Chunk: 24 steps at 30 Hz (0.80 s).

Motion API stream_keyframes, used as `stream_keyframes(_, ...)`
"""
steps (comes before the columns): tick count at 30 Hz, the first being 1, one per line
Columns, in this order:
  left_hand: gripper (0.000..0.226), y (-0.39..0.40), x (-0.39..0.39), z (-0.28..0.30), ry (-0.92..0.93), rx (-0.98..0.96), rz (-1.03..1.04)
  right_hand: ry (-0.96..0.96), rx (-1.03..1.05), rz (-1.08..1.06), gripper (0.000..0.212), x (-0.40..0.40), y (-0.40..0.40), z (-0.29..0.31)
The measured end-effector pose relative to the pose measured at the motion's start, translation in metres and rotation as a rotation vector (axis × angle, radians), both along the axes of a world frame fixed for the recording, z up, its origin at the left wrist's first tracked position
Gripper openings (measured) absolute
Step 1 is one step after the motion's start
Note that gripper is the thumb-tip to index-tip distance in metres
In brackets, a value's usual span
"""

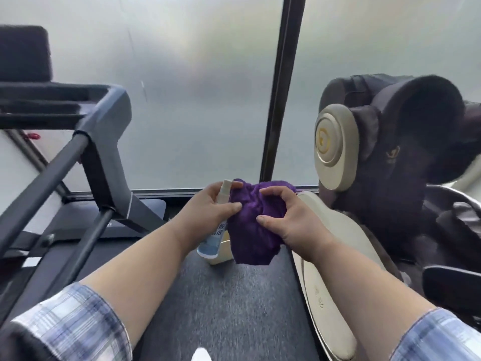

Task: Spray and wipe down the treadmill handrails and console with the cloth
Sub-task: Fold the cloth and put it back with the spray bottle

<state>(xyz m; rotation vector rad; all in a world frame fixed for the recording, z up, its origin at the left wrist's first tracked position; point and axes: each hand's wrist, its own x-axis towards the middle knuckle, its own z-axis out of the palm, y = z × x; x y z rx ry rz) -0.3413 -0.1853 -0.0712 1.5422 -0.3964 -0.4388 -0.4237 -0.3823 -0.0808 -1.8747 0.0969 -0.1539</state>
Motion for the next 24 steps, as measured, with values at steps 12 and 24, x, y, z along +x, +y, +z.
stream_keyframes(12, 0.033, 0.05, 0.202, -0.009, -0.057, 0.016, 0.201, 0.005, 0.116, 0.18, 0.051, 0.228, 0.049, -0.006)
stream_keyframes(24, 0.019, 0.069, 0.357, 0.017, -0.265, 0.268, 0.429, -0.066, 0.274, 0.156, 0.053, 0.398, 0.072, -0.01)
